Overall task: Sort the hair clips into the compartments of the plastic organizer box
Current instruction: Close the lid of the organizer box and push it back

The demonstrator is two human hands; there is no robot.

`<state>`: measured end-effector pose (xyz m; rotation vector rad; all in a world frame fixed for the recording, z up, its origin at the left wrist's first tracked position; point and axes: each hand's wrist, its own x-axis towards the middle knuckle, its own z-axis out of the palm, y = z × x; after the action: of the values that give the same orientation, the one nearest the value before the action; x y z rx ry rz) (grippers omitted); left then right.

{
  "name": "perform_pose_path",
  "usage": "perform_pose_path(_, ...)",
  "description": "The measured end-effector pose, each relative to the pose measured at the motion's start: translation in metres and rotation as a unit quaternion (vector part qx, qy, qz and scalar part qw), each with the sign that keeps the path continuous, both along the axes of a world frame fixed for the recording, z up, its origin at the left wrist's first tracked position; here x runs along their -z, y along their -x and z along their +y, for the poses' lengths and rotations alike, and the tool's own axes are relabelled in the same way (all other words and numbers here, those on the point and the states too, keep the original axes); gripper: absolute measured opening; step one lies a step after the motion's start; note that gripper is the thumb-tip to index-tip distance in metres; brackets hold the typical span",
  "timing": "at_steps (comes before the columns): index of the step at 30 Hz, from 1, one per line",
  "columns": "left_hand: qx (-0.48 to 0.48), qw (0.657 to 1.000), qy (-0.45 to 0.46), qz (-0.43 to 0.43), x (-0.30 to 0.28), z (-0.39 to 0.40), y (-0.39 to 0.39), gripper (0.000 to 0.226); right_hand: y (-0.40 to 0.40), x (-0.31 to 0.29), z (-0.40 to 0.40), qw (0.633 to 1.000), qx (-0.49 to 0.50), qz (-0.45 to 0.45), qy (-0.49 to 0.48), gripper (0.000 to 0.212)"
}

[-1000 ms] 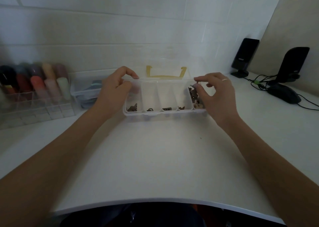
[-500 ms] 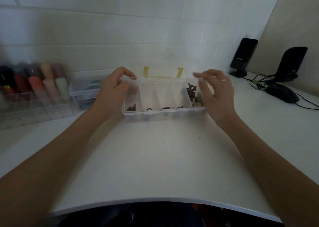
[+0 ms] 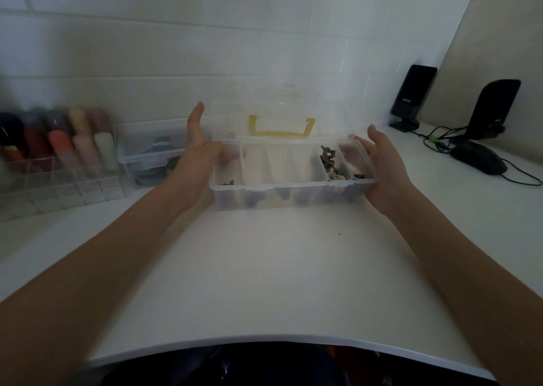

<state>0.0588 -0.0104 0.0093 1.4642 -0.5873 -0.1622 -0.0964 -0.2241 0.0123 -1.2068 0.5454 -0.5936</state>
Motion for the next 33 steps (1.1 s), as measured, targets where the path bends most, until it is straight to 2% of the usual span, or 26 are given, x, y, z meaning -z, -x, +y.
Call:
perform_pose_path(3, 0.041, 0.996, 0.034, 0.078, 0.001, -0.004, 0.0, 0.085, 0.002, -0.005, 0.004, 1.0, 0.001, 0.006, -0.025, 0.043)
perform_pose_path(6, 0.117, 0.974, 0.099, 0.167, 0.007, -0.003, -0.006, 0.064, 0.005, -0.004, 0.003, 0.999, -0.011, -0.014, -0.048, 0.043)
perform_pose_path(9, 0.162, 0.935, 0.173, 0.263, 0.01, 0.002, -0.016, 0.043, 0.005, -0.003, 0.001, 0.998, -0.014, -0.018, -0.063, 0.043)
perform_pose_path(11, 0.189, 0.921, 0.192, 0.281, 0.009, 0.003, -0.018, 0.036, 0.006, -0.003, 0.001, 0.996, -0.021, -0.033, -0.076, 0.045)
perform_pose_path(15, 0.231, 0.911, 0.193, 0.284, 0.005, 0.005, -0.012, 0.023, 0.008, -0.002, -0.001, 0.993, -0.04, -0.066, -0.091, 0.05)
perform_pose_path(18, 0.212, 0.907, 0.218, 0.292, 0.007, 0.007, -0.009, 0.043, 0.008, 0.0, -0.003, 0.989, -0.036, -0.092, -0.111, 0.048)
perform_pose_path(21, 0.227, 0.908, 0.189, 0.297, 0.006, 0.007, -0.006, 0.036, 0.006, 0.002, -0.004, 0.992, 0.008, -0.084, -0.093, 0.046)
perform_pose_path(22, 0.229, 0.91, 0.19, 0.287, 0.005, 0.008, -0.005, 0.029, 0.005, 0.003, -0.004, 0.993, 0.013, -0.081, -0.089, 0.044)
perform_pose_path(24, 0.234, 0.918, 0.194, 0.255, 0.003, 0.008, -0.004, 0.037, 0.006, 0.003, -0.004, 0.993, 0.0, -0.083, -0.084, 0.036)
perform_pose_path(25, 0.235, 0.926, 0.179, 0.235, 0.002, 0.008, -0.003, 0.04, 0.007, 0.002, -0.005, 0.993, -0.013, -0.085, -0.08, 0.033)
perform_pose_path(27, 0.22, 0.95, 0.129, 0.181, 0.002, 0.006, -0.001, 0.029, 0.009, 0.003, -0.007, 0.993, -0.032, -0.088, -0.067, 0.034)
perform_pose_path(28, 0.211, 0.959, 0.101, 0.158, 0.003, 0.005, -0.001, 0.031, 0.01, 0.004, -0.01, 0.994, -0.039, -0.085, -0.056, 0.036)
perform_pose_path(30, 0.213, 0.966, 0.075, 0.128, 0.003, 0.004, 0.001, 0.04, 0.012, 0.005, -0.015, 0.995, -0.043, -0.081, -0.035, 0.039)
perform_pose_path(33, 0.209, 0.972, 0.038, 0.101, 0.0, 0.004, 0.001, 0.038, 0.014, 0.004, -0.019, 0.995, -0.049, -0.087, -0.023, 0.035)
